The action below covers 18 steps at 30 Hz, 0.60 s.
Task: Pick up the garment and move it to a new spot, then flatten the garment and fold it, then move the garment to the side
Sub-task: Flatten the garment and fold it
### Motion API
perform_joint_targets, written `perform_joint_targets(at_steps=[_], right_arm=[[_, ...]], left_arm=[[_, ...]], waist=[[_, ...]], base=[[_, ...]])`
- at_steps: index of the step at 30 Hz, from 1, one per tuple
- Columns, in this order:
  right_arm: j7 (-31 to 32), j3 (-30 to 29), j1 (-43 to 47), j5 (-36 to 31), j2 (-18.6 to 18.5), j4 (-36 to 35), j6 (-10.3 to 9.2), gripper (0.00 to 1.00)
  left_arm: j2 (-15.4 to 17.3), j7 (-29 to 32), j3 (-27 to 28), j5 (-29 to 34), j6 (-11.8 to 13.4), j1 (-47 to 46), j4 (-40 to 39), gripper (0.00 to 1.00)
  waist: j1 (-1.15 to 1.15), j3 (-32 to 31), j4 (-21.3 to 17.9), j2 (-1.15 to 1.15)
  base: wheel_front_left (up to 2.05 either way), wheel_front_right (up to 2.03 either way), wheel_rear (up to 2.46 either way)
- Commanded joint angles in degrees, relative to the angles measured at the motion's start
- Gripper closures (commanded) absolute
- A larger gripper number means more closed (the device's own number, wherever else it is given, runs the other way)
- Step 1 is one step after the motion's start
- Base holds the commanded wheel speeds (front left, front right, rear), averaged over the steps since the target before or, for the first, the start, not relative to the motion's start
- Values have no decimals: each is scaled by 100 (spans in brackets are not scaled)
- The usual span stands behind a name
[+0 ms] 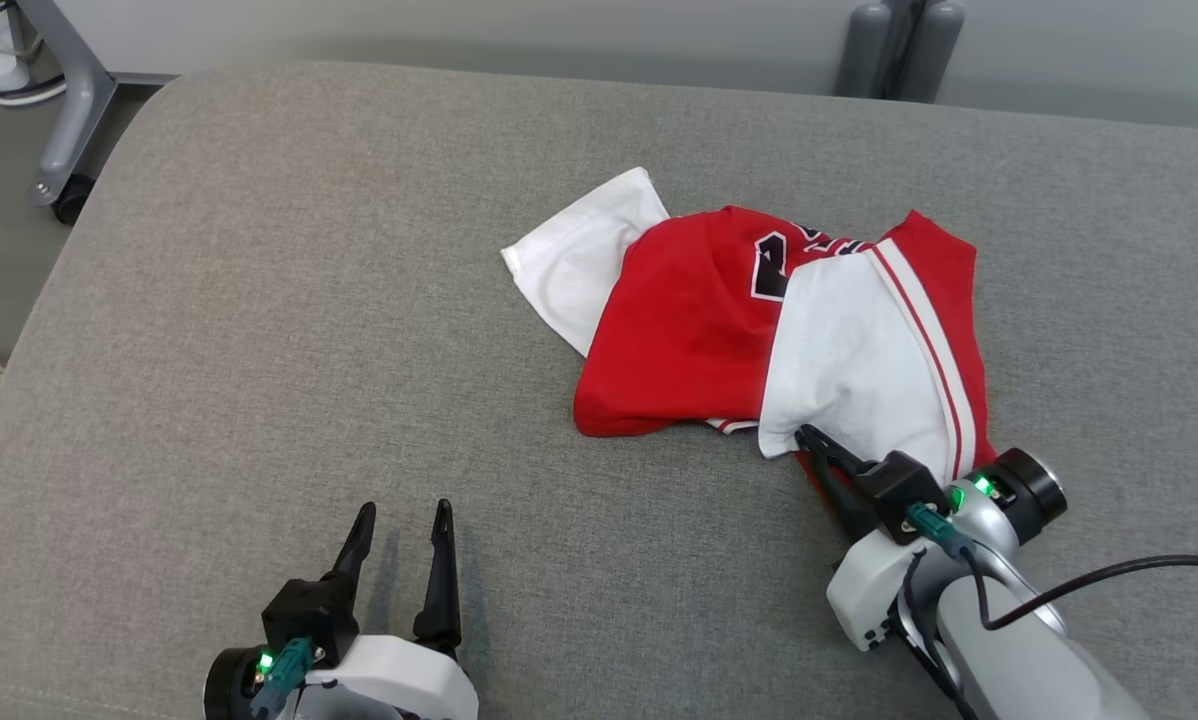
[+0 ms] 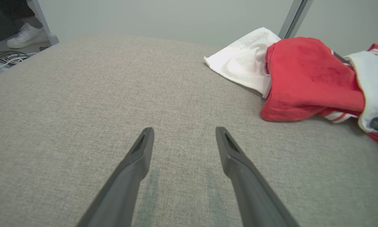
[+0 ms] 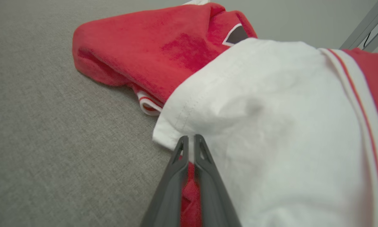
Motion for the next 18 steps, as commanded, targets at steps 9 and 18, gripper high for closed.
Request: perform_joint_targets(at_steps=[9, 18], right_arm=[[1, -384, 54, 309, -16, -512, -2, 100], [2, -1205, 517, 945, 87, -1458, -2, 81]], left_arm=[[23, -1, 160, 55, -72, 75, 112, 0], [24, -1, 264, 250, -151, 223, 53, 0]], waist=[[0, -295, -217, 0], [0, -780, -604, 0]], base=[[0, 0, 0], [0, 0, 0]])
